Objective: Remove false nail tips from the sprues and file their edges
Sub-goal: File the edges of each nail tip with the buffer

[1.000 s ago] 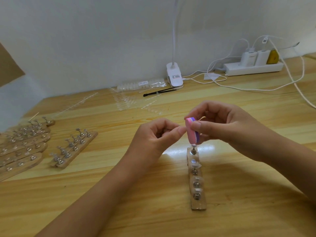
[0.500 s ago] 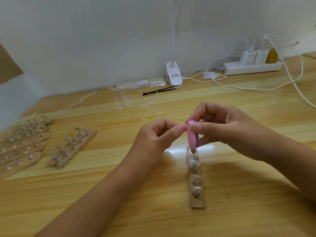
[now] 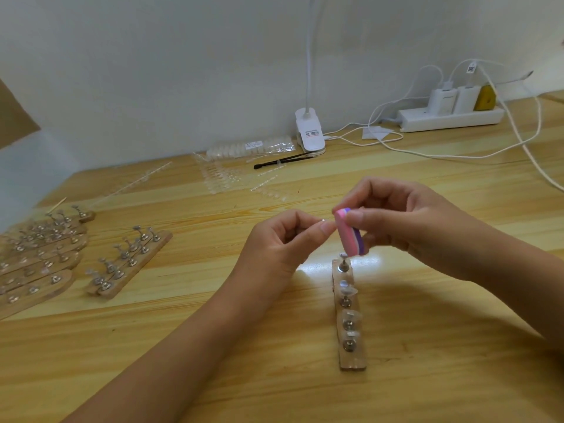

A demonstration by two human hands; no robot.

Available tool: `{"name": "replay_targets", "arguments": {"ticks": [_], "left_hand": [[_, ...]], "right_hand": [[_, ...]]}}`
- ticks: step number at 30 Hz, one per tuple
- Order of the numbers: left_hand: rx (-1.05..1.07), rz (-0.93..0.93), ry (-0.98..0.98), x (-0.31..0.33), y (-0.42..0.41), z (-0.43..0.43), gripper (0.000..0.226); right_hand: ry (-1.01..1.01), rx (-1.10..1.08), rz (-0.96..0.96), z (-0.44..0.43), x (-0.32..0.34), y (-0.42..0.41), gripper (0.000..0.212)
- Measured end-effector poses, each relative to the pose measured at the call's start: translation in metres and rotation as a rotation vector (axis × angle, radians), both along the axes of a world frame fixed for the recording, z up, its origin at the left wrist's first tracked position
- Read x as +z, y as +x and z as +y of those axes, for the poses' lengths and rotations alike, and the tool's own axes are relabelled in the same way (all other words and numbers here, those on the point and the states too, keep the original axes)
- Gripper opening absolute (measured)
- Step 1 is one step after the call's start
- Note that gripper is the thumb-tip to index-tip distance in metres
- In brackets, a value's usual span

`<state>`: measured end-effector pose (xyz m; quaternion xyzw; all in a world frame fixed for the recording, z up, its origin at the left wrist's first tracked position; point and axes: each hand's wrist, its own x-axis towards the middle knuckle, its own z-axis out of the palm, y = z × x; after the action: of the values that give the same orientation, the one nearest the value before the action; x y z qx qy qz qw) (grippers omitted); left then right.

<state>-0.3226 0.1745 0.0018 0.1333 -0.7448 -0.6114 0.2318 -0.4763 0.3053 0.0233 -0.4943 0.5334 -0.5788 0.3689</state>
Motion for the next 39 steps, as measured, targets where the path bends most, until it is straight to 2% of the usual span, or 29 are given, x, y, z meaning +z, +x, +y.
{"name": "replay_targets", "arguments": {"ticks": [8,13,17,20,23,28,31,34,36,39], "left_hand": [[0.027,0.01,0.032,-0.003,0.0,0.0,0.022],[0.038,-0.005,0.116,-0.004,-0.002,0.0,0.019],[0.05,0.003,0.251,-0.003,-0.004,0.002,0.017],[0.044,-0.003,0.259,-0.004,-0.004,0.001,0.016],[0.047,-0.017,0.134,-0.004,-0.002,0.0,0.015],[0.053,0.005,-0.103,-0.001,0.004,-0.005,0.027],[0.047,-0.012,-0.372,0.002,0.007,-0.011,0.014],[0.043,-0.008,-0.593,0.002,0.008,-0.012,0.021],[0.014,-0.015,-0.616,0.001,0.008,-0.009,0.034],[-0.002,-0.017,-0.444,0.001,0.008,-0.009,0.022]], "right_hand": [[-0.062,-0.055,-0.084,-0.002,-0.004,0.006,0.03],[-0.13,-0.136,-0.123,-0.003,-0.005,0.009,0.031],[-0.134,-0.105,-0.132,-0.005,-0.008,0.015,0.033],[-0.162,-0.172,-0.151,-0.005,-0.006,0.012,0.035],[-0.07,-0.093,-0.105,-0.004,-0.005,0.008,0.032],[0.001,-0.037,0.028,-0.004,-0.006,0.001,0.02],[0.029,-0.004,0.165,-0.002,-0.006,0.002,0.021],[0.005,-0.002,0.226,-0.002,-0.007,0.003,0.026],[-0.01,-0.009,0.26,-0.002,-0.007,0.003,0.029],[-0.012,0.006,0.292,0.0,-0.001,0.001,0.029]]}}
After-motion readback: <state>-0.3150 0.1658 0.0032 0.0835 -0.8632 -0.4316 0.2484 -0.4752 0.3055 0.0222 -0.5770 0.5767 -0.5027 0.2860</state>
